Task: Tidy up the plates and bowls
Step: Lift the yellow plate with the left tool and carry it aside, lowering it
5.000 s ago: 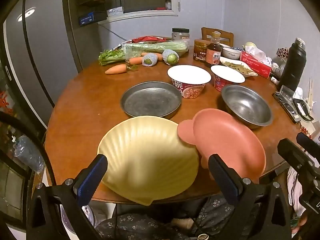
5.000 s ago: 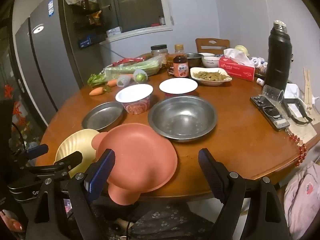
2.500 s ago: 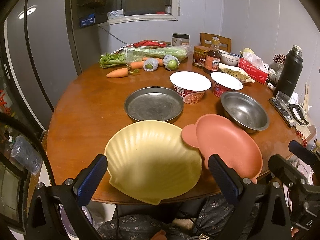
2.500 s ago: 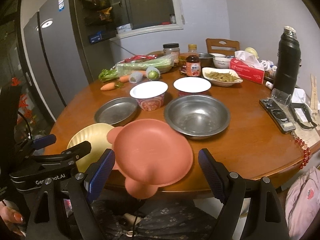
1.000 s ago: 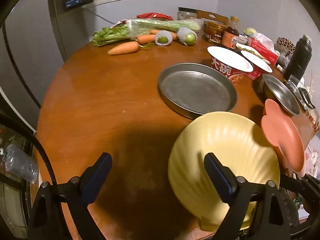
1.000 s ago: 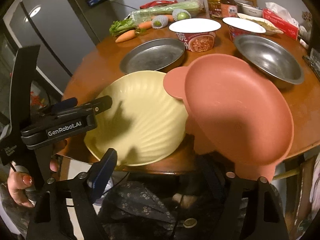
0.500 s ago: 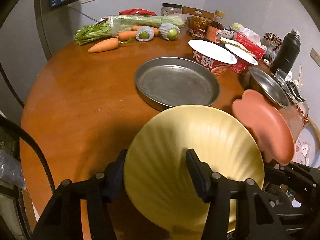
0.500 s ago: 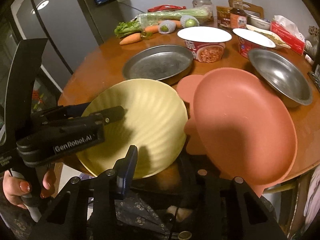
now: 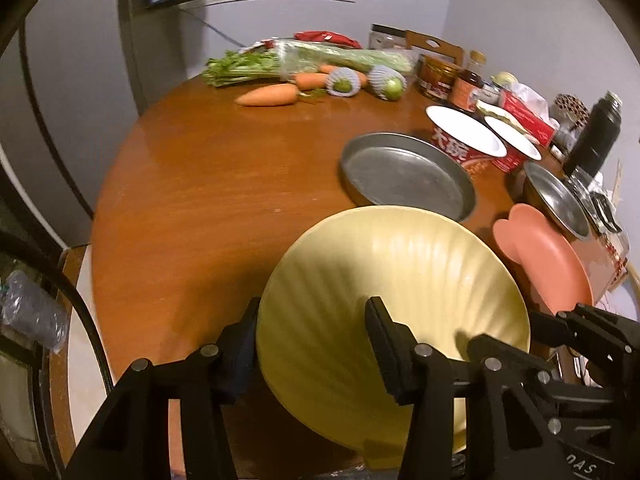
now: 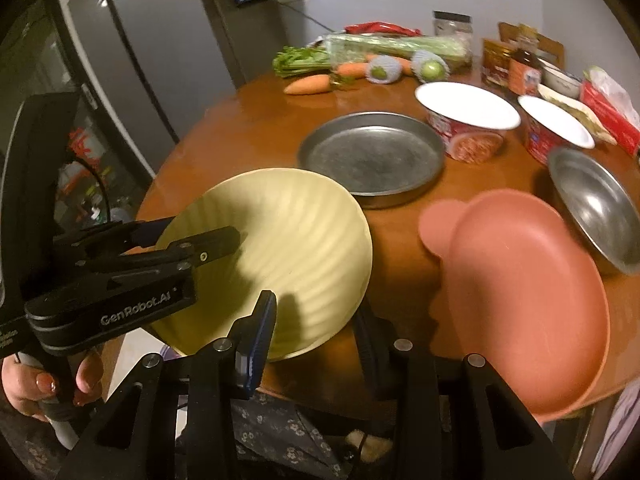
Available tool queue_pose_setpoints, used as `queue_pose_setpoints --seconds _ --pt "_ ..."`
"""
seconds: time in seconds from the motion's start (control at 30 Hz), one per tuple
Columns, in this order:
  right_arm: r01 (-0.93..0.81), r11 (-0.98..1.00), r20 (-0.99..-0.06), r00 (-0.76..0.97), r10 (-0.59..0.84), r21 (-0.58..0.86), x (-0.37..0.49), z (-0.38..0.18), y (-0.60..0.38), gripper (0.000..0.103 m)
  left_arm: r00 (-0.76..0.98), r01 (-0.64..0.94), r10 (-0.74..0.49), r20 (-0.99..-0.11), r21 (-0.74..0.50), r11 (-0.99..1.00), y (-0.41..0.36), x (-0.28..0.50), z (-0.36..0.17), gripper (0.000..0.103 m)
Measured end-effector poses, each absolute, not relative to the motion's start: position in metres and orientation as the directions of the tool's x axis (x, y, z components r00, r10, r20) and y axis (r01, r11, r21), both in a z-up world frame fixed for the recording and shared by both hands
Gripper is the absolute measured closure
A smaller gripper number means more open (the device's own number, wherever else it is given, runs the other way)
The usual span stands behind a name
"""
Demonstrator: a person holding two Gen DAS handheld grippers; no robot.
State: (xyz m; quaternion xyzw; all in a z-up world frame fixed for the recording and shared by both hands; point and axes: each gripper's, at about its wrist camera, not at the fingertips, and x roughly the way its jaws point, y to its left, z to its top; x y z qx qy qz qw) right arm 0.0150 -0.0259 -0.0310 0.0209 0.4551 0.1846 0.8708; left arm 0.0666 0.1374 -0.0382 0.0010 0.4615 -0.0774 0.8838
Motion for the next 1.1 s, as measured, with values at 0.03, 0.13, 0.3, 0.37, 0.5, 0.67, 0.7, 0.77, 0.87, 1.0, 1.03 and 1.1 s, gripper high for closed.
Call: queue_pose_setpoints --seconds 0.03,0.13,0.3,0.37,0.5,0.67,0.7,0.77,0.87,1.0,1.03,1.1 --pt "-0.310 0.930 -0.783 0.521 0.340 0.197 0.017 -0.030 -0.022 0.063 0.564 0.126 -0.127 -0.816 -0.067 0.990 0.140 0.067 -0.038 0.052" --pt "-0.343 0.922 -0.786 0.513 0.345 0.181 0.024 -0.029 -0.009 0.063 0.575 0.087 -0.092 -0.813 -0.052 0.995 0.151 0.066 -0.036 0.052" --pt "-0.395 0.901 -0.781 0.501 0.373 0.177 0.040 -0.029 0.011 0.063 0.581 0.018 -0.052 -0.813 -0.051 0.999 0.170 0.068 -0.035 0.052" --pt "-0.412 0.893 -0.784 0.487 0.385 0.183 0.048 -0.031 0.018 0.063 0.580 0.001 -0.038 -0.814 -0.047 0.999 0.175 0.068 -0.037 0.052" --pt "-0.441 0.880 -0.786 0.474 0.396 0.177 0.056 -0.036 0.030 0.063 0.575 -0.021 -0.026 -0.818 -0.047 0.999 0.185 0.069 -0.041 0.052" --pt "-0.458 0.871 -0.791 0.459 0.405 0.181 0.066 -0.041 0.038 0.063 0.567 -0.037 -0.024 -0.823 -0.055 0.998 0.190 0.072 -0.046 0.052" --pt "-0.459 0.870 -0.790 0.461 0.405 0.179 0.067 -0.042 0.038 0.063 0.566 -0.036 -0.026 -0.824 -0.056 0.998 0.189 0.072 -0.047 0.052" --pt "-0.456 0.873 -0.789 0.467 0.399 0.171 0.070 -0.044 0.038 0.063 0.562 -0.037 -0.026 -0.826 -0.057 0.998 0.189 0.073 -0.049 0.052" --pt "-0.456 0.873 -0.793 0.462 0.397 0.172 0.073 -0.047 0.038 0.063 0.560 -0.034 -0.023 -0.828 -0.050 0.998 0.187 0.073 -0.052 0.052" --pt "-0.451 0.877 -0.795 0.466 0.389 0.165 0.073 -0.049 0.035 0.063 0.562 -0.023 -0.025 -0.827 -0.045 0.999 0.182 0.072 -0.052 0.052" --pt "-0.447 0.880 -0.795 0.468 0.385 0.163 0.074 -0.050 0.034 0.063 0.562 -0.022 -0.024 -0.827 -0.044 0.999 0.181 0.072 -0.052 0.052" --pt "-0.444 0.881 -0.794 0.470 0.385 0.165 0.075 -0.050 0.032 0.062 0.561 -0.017 -0.028 -0.827 -0.045 0.999 0.179 0.072 -0.052 0.052"
